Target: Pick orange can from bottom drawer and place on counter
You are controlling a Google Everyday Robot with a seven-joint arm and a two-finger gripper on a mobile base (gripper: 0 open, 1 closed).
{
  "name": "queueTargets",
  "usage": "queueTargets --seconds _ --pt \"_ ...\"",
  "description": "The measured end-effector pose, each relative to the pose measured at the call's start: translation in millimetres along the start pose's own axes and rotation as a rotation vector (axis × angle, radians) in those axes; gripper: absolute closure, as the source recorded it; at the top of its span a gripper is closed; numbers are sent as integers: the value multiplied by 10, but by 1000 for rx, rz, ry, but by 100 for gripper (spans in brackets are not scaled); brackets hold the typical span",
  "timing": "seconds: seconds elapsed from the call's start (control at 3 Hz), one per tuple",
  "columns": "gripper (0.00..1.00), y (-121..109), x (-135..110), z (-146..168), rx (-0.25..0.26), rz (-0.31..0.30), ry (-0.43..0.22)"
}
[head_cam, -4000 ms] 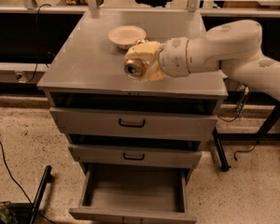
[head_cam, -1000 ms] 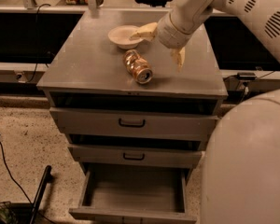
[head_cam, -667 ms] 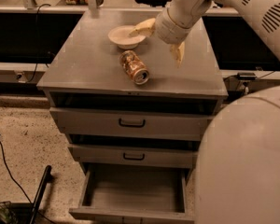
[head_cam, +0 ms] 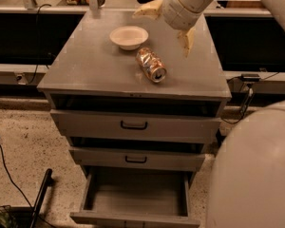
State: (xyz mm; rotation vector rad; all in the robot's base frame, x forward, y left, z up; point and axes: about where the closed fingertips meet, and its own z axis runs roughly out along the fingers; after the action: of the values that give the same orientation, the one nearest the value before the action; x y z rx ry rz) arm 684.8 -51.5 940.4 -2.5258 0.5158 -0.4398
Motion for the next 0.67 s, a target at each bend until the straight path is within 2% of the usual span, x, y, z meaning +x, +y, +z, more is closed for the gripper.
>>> queueTargets --seconds 0.33,0.67 --pt "0 -225 -4 -206 43 44 89" --pt "0 -232 7 -340 96 152 157"
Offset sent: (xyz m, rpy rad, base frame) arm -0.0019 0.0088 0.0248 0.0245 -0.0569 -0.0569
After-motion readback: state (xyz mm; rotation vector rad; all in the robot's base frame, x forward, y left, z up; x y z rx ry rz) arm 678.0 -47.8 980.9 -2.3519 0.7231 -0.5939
